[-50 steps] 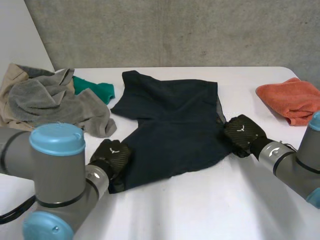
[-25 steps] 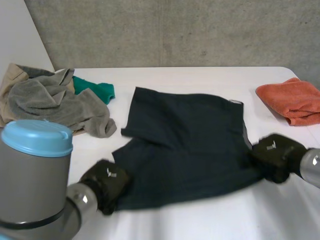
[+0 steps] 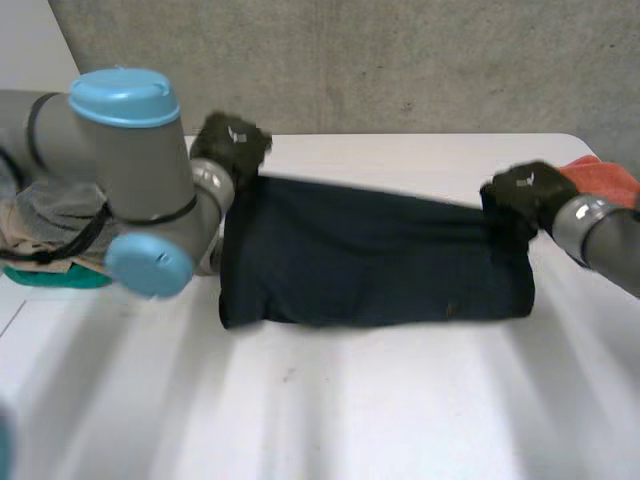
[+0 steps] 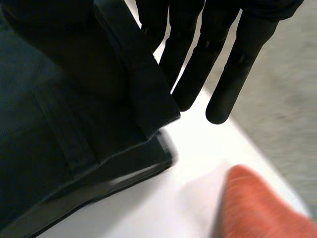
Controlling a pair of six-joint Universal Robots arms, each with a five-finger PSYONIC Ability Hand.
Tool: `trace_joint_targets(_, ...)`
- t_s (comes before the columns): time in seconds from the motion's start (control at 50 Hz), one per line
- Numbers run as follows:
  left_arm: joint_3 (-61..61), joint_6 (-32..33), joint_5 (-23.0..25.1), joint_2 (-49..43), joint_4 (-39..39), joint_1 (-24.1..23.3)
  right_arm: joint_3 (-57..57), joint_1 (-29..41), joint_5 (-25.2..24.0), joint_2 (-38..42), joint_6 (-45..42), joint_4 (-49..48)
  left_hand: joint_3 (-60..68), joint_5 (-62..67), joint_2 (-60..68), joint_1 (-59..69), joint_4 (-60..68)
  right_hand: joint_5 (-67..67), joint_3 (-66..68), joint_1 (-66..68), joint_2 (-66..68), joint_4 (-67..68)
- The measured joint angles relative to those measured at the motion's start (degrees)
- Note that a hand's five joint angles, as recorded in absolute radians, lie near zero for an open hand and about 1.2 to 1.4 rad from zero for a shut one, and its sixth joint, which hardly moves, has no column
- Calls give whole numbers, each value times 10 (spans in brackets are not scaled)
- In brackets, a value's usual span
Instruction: Fold the laundry.
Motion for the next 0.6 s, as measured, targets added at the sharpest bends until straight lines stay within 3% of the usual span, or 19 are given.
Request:
trace_joint_targets(0.14,267,3,-20,-169,22,22,-124,34,83,119,30,-114,0,0,0,0,0,0,2,0,0,2)
trace_joint_targets(0.16,303,4,-22,-192,23,24,-143,39,93,141,29,-134,0,0,0,0,0,-42,-44,-21,-42,-47)
trace_joint_targets(0.18,335,3,-22,-214,21,26,-155,42,99,156,27,-147,-51,-48,-61,-59,-51,-79,-93,-61,-90,-95)
trace_joint_targets(0.26,437,-11,9,-296,-5,17,-201,54,126,217,18,-197,-399,-397,-403,-462,-407,-471,-464,-435,-472,-467)
trace_joint_targets(0.28,451,-18,19,-310,-7,12,-210,56,135,229,16,-207,-502,-501,-513,-538,-512,-517,-515,-480,-517,-519)
trace_joint_targets(0.46,375,-60,14,-282,38,-13,-219,63,179,231,39,-212,-559,-553,-566,-551,-570,-547,-558,-505,-548,-563)
trace_joint_targets(0.6,222,-84,6,-172,71,-1,-125,49,115,133,68,-103,-559,-553,-567,-551,-570,-547,-558,-505,-548,-563)
